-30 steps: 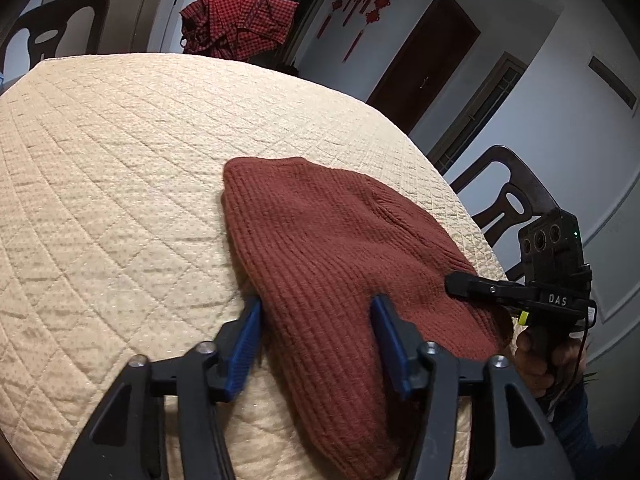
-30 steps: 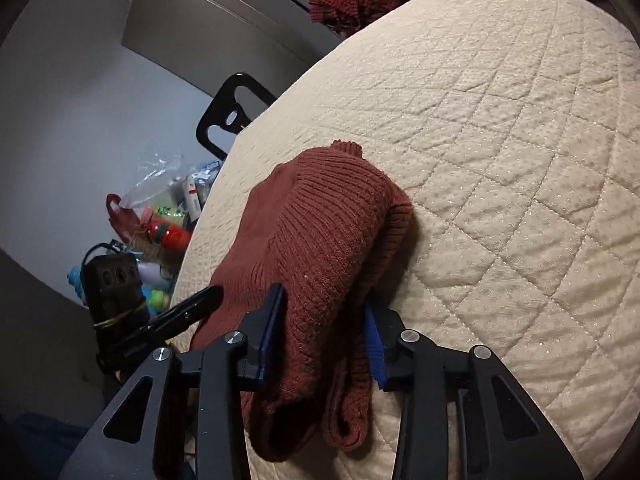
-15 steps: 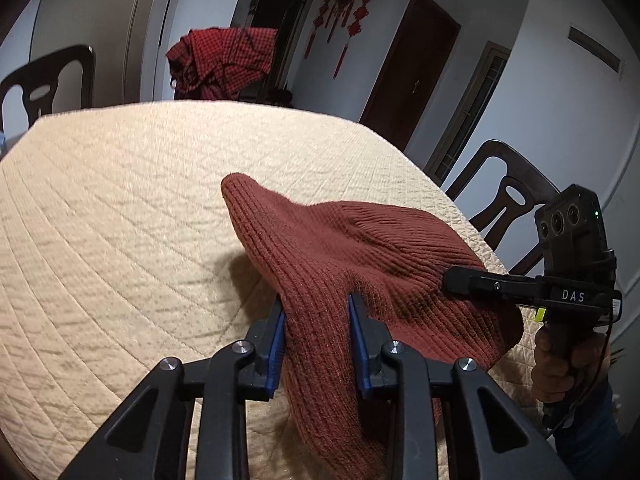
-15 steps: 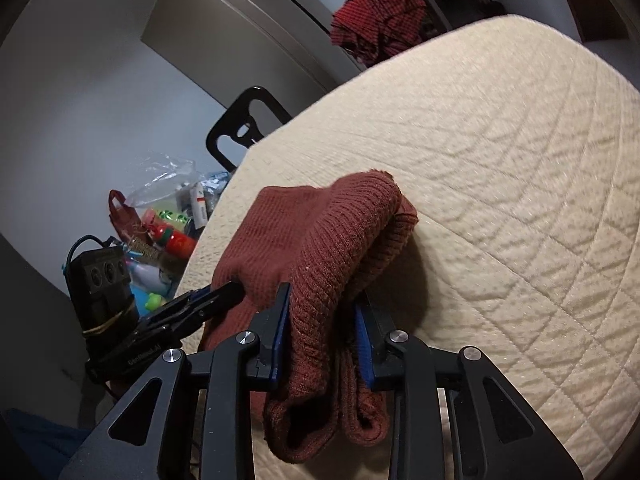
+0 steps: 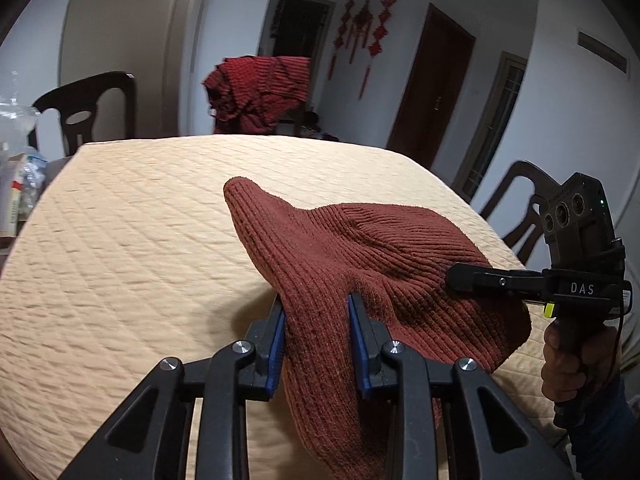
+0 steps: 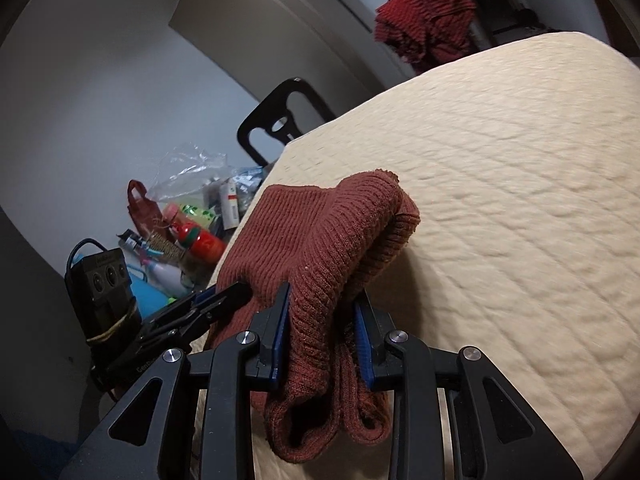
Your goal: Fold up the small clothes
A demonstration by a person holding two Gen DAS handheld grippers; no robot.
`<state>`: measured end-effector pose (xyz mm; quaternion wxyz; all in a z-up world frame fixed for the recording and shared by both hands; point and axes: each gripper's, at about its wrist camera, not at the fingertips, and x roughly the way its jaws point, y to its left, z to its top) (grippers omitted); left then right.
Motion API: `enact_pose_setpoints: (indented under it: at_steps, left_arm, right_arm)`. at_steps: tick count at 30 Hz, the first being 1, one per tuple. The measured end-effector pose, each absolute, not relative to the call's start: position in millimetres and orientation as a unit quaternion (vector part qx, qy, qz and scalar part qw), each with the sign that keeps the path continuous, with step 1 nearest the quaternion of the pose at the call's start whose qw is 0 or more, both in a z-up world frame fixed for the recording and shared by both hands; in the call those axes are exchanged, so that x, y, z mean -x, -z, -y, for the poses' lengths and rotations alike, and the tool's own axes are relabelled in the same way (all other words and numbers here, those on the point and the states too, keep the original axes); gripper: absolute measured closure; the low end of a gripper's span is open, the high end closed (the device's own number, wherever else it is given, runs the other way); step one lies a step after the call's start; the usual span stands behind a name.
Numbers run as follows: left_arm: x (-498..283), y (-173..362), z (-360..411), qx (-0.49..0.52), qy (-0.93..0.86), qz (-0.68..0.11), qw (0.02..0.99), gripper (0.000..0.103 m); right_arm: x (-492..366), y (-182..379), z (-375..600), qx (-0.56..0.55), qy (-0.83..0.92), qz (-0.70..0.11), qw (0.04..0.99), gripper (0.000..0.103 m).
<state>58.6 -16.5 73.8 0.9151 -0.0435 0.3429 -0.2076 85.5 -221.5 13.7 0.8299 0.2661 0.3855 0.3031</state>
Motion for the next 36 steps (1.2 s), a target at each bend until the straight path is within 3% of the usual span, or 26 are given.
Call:
enact_pose_setpoints:
  at_steps: [11, 18, 22, 30, 31, 33, 36]
  left_arm:
    - [-104, -68, -66, 0.056, 0.158, -0.341, 0.925, 0.072]
    - [-129, -39, -99, 0.071, 0.147, -0.367, 0.916, 0.072]
    - [-125, -23, -109, 0.087, 0.135, -0.377, 0.912, 0.066]
    - [-80, -47, -103, 0.066, 0.099, -0.347, 0.930, 0.067]
    - [-75, -49, -101, 0.063, 0.102, -0.342, 0.932, 0.067]
    - [-64, -48, -92, 0.052, 0.106, -0.338, 0.934, 0.067]
    - [-64, -36, -87, 0.042, 0.104, -0.357, 0.928, 0.067]
  right_arm:
    - [-144, -3, 139, -0.261, -0.342, -0.397, 0.811, 0.074]
    - [-168, 20, 115, -0.254, -0.337, -0.429, 0.799, 0.073]
    - [-169, 28, 117, -0.242, -0.320, -0.450, 0.798, 0.069]
    - [-118, -18, 126, -0.142, -0.290, -0.388, 0.863, 0.068]
    - [-112, -23, 119, -0.122, -0.290, -0.381, 0.869, 0.069]
    - [-101, -25, 110, -0.088, -0.300, -0.378, 0.871, 0.085]
    - [-99, -10, 96, -0.043, -0.294, -0.397, 0.869, 0.088]
